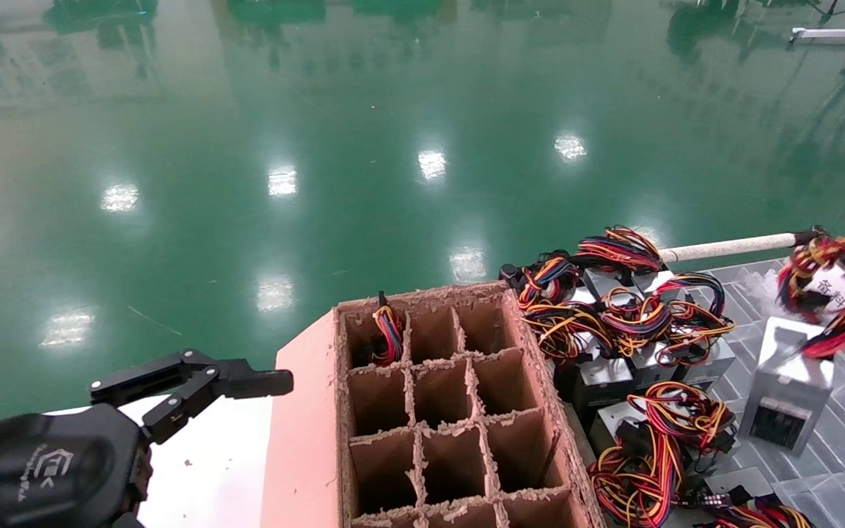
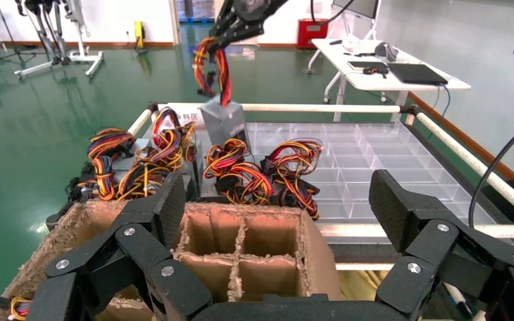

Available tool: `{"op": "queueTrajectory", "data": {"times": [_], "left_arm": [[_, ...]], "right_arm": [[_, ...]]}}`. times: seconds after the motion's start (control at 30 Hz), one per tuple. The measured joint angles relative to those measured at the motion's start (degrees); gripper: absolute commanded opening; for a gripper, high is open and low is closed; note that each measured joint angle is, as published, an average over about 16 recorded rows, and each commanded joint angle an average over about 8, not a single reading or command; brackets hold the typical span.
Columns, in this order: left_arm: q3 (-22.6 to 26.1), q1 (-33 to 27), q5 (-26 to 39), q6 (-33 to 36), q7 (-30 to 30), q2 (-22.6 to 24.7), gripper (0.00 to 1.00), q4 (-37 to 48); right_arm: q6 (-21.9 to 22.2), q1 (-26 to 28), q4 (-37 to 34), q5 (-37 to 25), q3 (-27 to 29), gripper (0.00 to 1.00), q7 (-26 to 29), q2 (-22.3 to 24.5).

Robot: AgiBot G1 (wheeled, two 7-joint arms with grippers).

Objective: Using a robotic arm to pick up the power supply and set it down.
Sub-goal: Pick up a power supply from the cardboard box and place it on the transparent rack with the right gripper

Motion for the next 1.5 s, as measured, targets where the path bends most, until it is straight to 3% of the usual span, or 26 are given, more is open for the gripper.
{"op": "queueTrajectory", "data": {"times": [0.5,0.9,1.5], "left_arm": [[0.03,-0.01,-0.02,-0.01,0.02,-0.01,1.0,0.0],[0.06,-0.01,-0.04,-0.02,0.03,-0.02,1.0,0.0],[0.1,-0.02,-0.07,-0.04,0.05,-0.04,1.0,0.0]], "right_arm": [[1.32,-5.35,-13.36,4.89,1.33,0.0,-7.78,-4.32],[1.52,-9.91,-21.69,11.01,4.91,0.0,-12.09,-3.89],[0.19,-16.95,-30.98,18.48,9.76,0.0,-14.4,-3.47]]}}
